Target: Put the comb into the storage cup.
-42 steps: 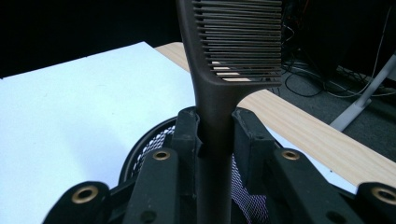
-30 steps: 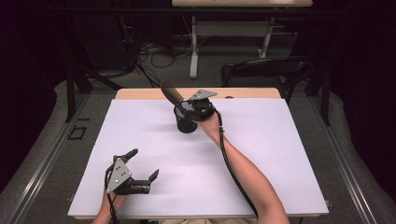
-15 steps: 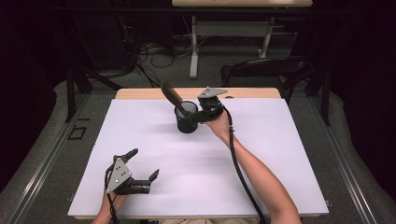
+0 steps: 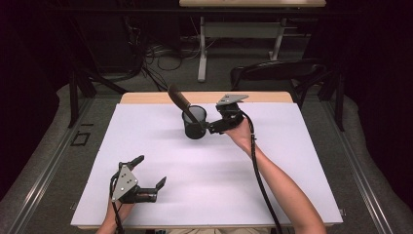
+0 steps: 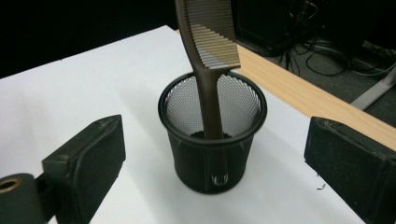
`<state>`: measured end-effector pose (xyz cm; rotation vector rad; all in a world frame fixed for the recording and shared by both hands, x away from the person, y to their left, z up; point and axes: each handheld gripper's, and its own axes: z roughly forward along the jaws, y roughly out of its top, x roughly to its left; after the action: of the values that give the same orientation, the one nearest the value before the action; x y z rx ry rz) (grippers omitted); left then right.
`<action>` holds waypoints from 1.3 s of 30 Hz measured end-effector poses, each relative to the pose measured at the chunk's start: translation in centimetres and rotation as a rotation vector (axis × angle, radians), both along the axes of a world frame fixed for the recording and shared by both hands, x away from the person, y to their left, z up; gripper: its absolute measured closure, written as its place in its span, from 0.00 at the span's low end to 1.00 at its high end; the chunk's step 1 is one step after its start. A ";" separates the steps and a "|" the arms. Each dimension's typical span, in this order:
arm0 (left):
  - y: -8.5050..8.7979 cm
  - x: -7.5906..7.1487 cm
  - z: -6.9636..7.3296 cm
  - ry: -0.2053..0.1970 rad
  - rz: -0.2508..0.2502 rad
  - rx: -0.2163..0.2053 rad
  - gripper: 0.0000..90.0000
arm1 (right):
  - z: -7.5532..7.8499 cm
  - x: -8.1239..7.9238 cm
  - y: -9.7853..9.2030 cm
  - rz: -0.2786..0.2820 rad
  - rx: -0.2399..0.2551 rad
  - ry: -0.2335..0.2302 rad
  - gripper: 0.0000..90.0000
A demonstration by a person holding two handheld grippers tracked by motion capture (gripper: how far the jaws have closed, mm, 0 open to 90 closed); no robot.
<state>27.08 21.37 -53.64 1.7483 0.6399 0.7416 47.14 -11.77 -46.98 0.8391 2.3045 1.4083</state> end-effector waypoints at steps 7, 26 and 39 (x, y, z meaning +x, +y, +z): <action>0.0 0.1 -0.1 0.007 0.001 0.002 0.01 | -0.5 -0.7 -1.5 0.010 -0.015 0.021 0.02; 0.0 -0.1 0.0 0.004 0.005 0.002 0.01 | -1.8 -3.7 -4.8 0.020 -0.072 0.059 0.00; 0.0 -0.1 0.0 0.006 0.003 0.001 0.01 | -2.0 -6.2 -7.6 0.006 -0.102 0.080 0.00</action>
<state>26.99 21.40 -53.67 1.7520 0.6465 0.7387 40.90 -19.37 -48.99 0.8735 2.4168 1.2694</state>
